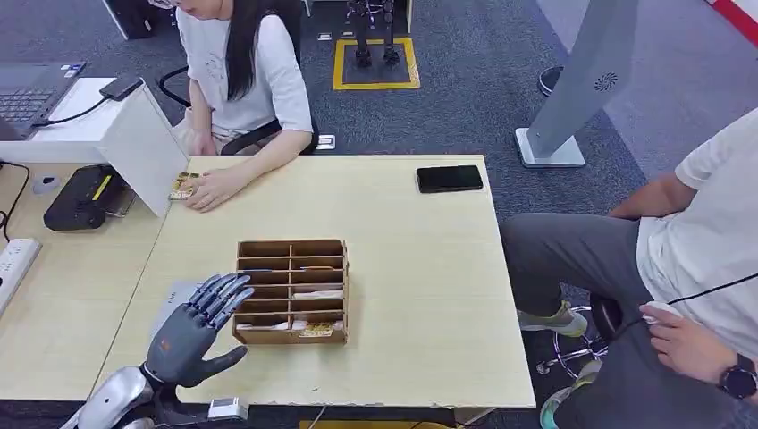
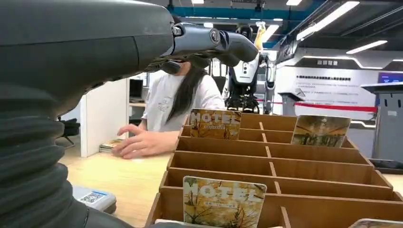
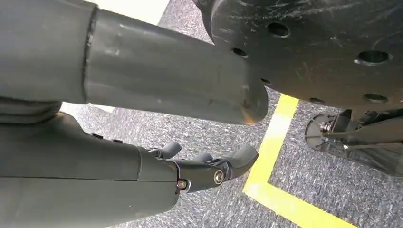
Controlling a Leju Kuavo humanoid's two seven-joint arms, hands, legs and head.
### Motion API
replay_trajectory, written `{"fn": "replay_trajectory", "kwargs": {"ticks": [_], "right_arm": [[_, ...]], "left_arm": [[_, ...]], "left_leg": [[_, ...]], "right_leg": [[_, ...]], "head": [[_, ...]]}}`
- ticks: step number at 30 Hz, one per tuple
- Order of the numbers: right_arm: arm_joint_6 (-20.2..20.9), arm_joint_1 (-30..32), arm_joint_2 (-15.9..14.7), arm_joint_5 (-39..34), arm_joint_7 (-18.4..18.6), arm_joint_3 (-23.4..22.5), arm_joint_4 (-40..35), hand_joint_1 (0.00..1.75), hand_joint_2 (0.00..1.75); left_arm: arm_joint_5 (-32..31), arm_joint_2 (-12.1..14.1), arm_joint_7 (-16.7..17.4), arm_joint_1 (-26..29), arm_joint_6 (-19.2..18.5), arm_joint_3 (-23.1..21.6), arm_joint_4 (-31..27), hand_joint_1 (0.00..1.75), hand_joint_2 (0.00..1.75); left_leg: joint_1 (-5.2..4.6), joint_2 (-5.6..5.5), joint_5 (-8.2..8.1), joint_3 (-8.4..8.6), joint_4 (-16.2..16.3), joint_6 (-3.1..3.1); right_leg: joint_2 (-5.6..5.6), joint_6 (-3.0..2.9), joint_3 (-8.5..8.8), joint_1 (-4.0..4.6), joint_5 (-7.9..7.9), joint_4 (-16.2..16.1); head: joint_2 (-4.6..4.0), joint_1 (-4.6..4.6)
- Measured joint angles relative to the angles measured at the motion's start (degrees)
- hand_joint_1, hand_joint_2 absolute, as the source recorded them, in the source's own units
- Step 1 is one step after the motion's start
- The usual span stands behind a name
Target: Pass the card to the sensor for recognition and then transmit it.
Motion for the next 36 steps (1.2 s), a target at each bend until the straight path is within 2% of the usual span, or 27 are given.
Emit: {"fn": "replay_trajectory", "kwargs": {"ticks": [36], "right_arm": [[-0.09,-0.15,0.00,0.00,-0.63,0.59,0.02,0.00,0.00]], "left_arm": [[-0.41,-0.66,0.85,-1.32,-0.37,-2.67,1.94,0.00,1.75]], "left_leg": [[0.00,0.00,0.00,0.00,0.00,0.00]], "right_leg": [[0.00,0.00,0.00,0.00,0.00,0.00]], "head": [[0.00,0.02]]}}
